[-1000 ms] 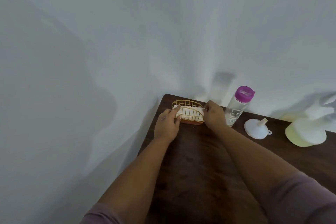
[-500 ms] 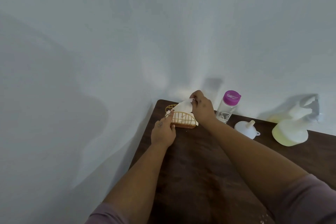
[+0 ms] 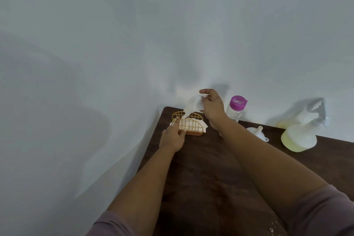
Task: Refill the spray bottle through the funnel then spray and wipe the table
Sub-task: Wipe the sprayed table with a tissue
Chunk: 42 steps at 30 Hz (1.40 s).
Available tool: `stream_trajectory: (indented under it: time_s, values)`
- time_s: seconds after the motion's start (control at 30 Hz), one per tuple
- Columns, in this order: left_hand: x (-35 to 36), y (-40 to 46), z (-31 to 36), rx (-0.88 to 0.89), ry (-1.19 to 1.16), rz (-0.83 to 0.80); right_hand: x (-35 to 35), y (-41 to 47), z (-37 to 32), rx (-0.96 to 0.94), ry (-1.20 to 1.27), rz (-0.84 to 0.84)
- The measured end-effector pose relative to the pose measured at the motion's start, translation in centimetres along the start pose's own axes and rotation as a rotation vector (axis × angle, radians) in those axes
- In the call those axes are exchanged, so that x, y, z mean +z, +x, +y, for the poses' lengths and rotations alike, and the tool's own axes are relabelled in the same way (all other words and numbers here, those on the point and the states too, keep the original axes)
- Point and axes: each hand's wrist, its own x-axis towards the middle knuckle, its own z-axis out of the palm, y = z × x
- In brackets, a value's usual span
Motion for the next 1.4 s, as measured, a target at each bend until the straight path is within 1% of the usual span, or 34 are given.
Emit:
stream_trajectory:
  time_s: [0.03,0.07,0.1,0.13,0.17,0.2,0.23,0.27,0.3,0.33,0.43,0.6,0.7,0.8,0.9,0.97,1.03,1.1,1.13,1.17,1.27,1.3,1.33,1.4]
  values:
    - [-0.2,-0.2,0.8,-0.045,-0.110,0.030,-0.2,-0.3,-0.2,0.033,0.057,-0.010]
    - [-0.4,-0.6,1.7,-0.127,-0.271,0.071,-0.5,-0.7,-0.5,0.056,0.103,-0.018]
    - [-0.8,-1.0,2.7,-0.242,-0.490,0.104,-0.8,-1.1,-0.5,0.067,0.130,-0.018]
    - [-1.1,-1.6,3.5,-0.373,-0.748,0.101,-1.2,-1.6,-0.4,0.069,0.147,-0.009]
    - [-1.4,-2.1,4.1,-0.481,-1.010,0.052,-1.6,-2.2,-0.3,0.066,0.159,0.006]
    - [-1.5,-2.8,4.5,-0.539,-1.239,-0.030,-2.1,-2.9,-0.1,0.069,0.173,0.016]
    - [-1.6,-3.6,4.7,-0.550,-1.427,-0.112,-2.8,-3.8,0.1,0.072,0.178,0.018]
    - [-1.4,-4.5,4.9,-0.531,-1.562,-0.174,-3.5,-4.7,0.5,0.075,0.164,0.018]
    - [-1.1,-5.7,5.1,-0.504,-1.641,-0.205,-4.3,-5.8,0.9,0.081,0.140,0.017]
    - [-0.7,-6.9,5.4,-0.483,-1.670,-0.209,-5.3,-7.1,1.4,0.095,0.117,0.012]
    - [1.0,-10.7,6.9,-0.443,-1.601,-0.149,-8.6,-11.1,3.6,0.131,0.056,0.005]
    - [4.8,-17.6,9.4,-0.433,-1.329,-0.115,-16.4,-18.2,7.7,0.251,-0.182,0.065]
    - [7.7,-21.7,10.8,-0.384,-1.223,-0.125,-21.5,-22.8,10.7,0.338,-0.192,0.091]
    - [11.0,-25.5,11.8,-0.310,-1.052,-0.220,-25.6,-26.9,13.0,0.382,-0.236,0.078]
    - [14.4,-28.8,12.7,-0.269,-0.925,-0.322,-28.4,-30.1,14.4,0.297,-0.329,0.015]
    - [16.3,-30.6,13.3,-0.236,-0.889,-0.350,-29.7,-31.5,15.5,0.263,-0.348,-0.045]
    - [17.3,-31.8,13.9,-0.193,-0.883,-0.369,-30.6,-32.3,16.2,0.267,-0.367,-0.087]
    - [17.7,-32.3,14.1,-0.115,-0.859,-0.417,-31.5,-32.8,16.6,0.265,-0.397,-0.055]
    - [17.8,-32.3,14.0,-0.055,-0.800,-0.436,-31.9,-33.0,16.9,0.271,-0.433,-0.009]
    - [17.8,-32.2,13.6,0.009,-0.690,-0.432,-32.3,-33.3,17.3,0.292,-0.507,0.044]
    - [17.5,-31.3,11.1,0.137,-0.241,-0.314,-33.2,-34.7,19.4,0.426,-0.941,0.125]
    - [17.5,-31.0,9.9,0.163,-0.098,-0.266,-33.3,-35.2,20.2,0.387,-1.061,0.139]
    - [17.4,-30.8,8.7,0.177,0.021,-0.217,-33.3,-35.6,21.0,0.293,-1.136,0.127]
    - [17.1,-30.6,6.9,0.178,0.159,-0.136,-33.0,-35.9,22.3,0.112,-1.154,-0.002]
